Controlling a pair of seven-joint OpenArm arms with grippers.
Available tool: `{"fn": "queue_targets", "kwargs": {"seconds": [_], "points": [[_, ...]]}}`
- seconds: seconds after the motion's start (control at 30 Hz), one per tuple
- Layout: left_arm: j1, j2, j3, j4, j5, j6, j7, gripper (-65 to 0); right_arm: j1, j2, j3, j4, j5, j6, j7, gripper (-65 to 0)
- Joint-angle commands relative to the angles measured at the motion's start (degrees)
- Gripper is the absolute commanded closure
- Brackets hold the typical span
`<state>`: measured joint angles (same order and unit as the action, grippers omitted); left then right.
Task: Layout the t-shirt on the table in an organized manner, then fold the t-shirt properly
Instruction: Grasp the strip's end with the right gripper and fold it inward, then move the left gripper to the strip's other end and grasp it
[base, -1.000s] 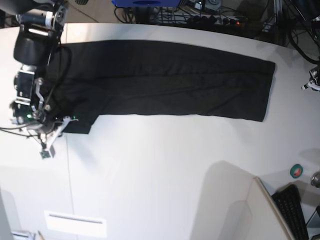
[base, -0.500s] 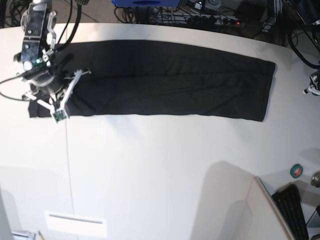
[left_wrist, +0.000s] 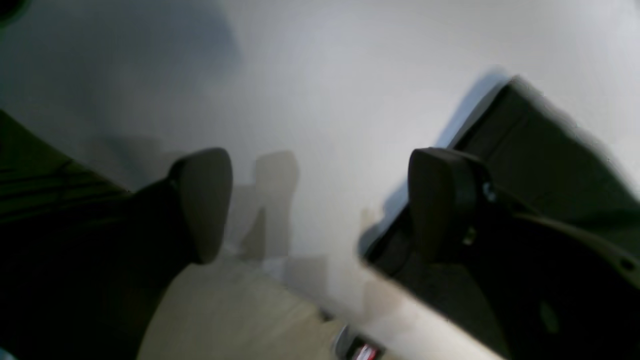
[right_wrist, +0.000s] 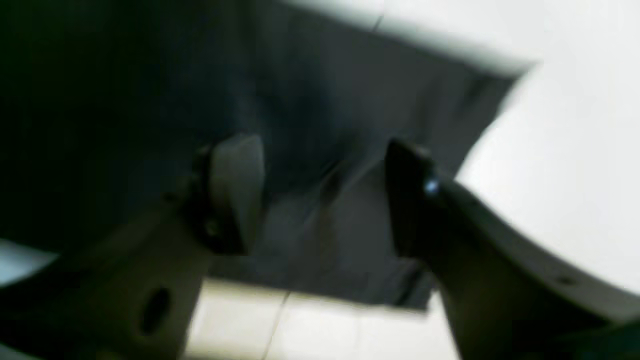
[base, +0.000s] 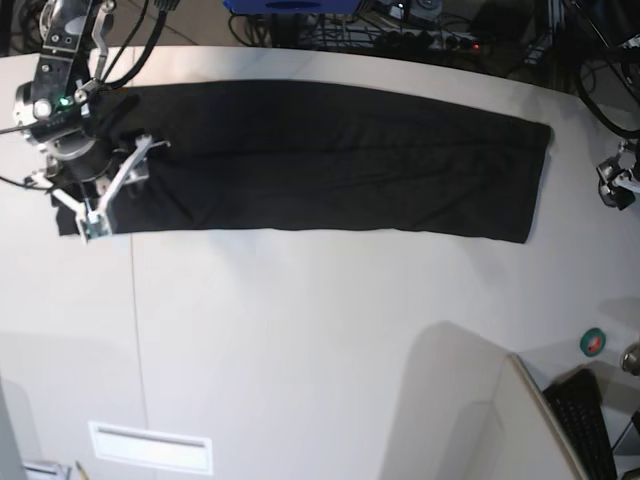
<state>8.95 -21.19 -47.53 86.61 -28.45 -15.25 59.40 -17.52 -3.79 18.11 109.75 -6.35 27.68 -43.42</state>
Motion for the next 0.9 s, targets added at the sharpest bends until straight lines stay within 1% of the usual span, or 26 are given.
{"fn": "queue_targets", "kwargs": {"seconds": [0.0, 0.03, 0.07, 0.13, 0.2, 0.23, 0.27, 0.33, 0.37, 0.4, 0.47, 0.53, 0.73, 0.87], "points": [[-0.12, -0.74, -0.08, 1.44, -3.25, -0.45, -0.80, -53.0, 1.03, 0.23, 0.66, 0.18, 1.29, -0.12, 1.53, -28.2], [-0.12, -0.74, 0.01, 1.26, -5.44, -0.45, -0.80, -53.5, 1.21, 0.32, 1.36, -0.52, 2.70, -0.12, 2.23, -23.7], [-0.29, -0.74, 0.10, 0.82, -6.94, -0.45, -0.89, -53.5, 1.21, 0.58, 1.72, -1.23, 4.46, -0.12, 2.67, -17.6], [-1.43, -0.92, 0.19, -1.90, -7.73, -0.45, -0.98, -53.8, 1.21, 0.76, 2.16, -2.02, 7.89, -0.12, 3.02, -0.3], [-4.42, -1.18, 3.18, -5.69, -7.73, -0.89, -0.98, -54.8, 1.30, 0.76, 2.68, -2.81, 9.47, -0.12, 3.02, 0.0], [-5.04, -2.41, 5.11, -7.36, -7.73, -2.29, -1.07, -56.1, 1.74, 0.67, 2.68, -3.34, 9.47, -0.12, 3.02, 0.0], [-5.48, -3.29, 6.87, -8.94, -7.73, -4.40, -1.07, -57.6, 2.18, 0.58, 2.77, -3.86, 9.47, -0.12, 3.02, 0.0], [-7.15, -4.35, 11.62, -12.63, -7.73, -9.33, -2.12, -59.1, 2.71, 0.67, 2.86, -4.92, 9.47, -0.12, 2.94, 0.0], [-7.68, -4.70, 13.46, -14.48, -7.64, -10.64, -3.53, -58.7, 2.97, 0.67, 2.86, -5.10, 9.47, -0.12, 2.94, 0.0], [-8.03, -5.05, 15.13, -16.15, -7.64, -11.17, -5.29, -58.6, 3.06, 0.67, 2.86, -5.10, 9.47, -0.12, 2.94, 0.0], [-8.82, -6.11, 19.79, -20.19, -7.64, -11.17, -8.45, -58.6, 3.14, 0.67, 2.77, -5.18, 9.47, -0.12, 2.85, 0.0], [-8.99, -6.90, 23.13, -23.00, -7.64, -11.17, -9.95, -58.6, 3.23, 0.67, 2.68, -5.18, 9.47, -0.12, 2.76, 0.0], [-10.49, -6.90, 29.73, -27.05, -7.64, -11.44, -10.65, -58.6, 3.41, 0.76, 2.51, -5.27, 9.47, -0.12, 2.85, 0.0], [-11.81, -6.72, 31.84, -29.95, -7.64, -11.26, -10.65, -58.6, 3.50, 0.58, 2.42, -5.27, 9.47, -0.12, 2.85, 0.0]]}}
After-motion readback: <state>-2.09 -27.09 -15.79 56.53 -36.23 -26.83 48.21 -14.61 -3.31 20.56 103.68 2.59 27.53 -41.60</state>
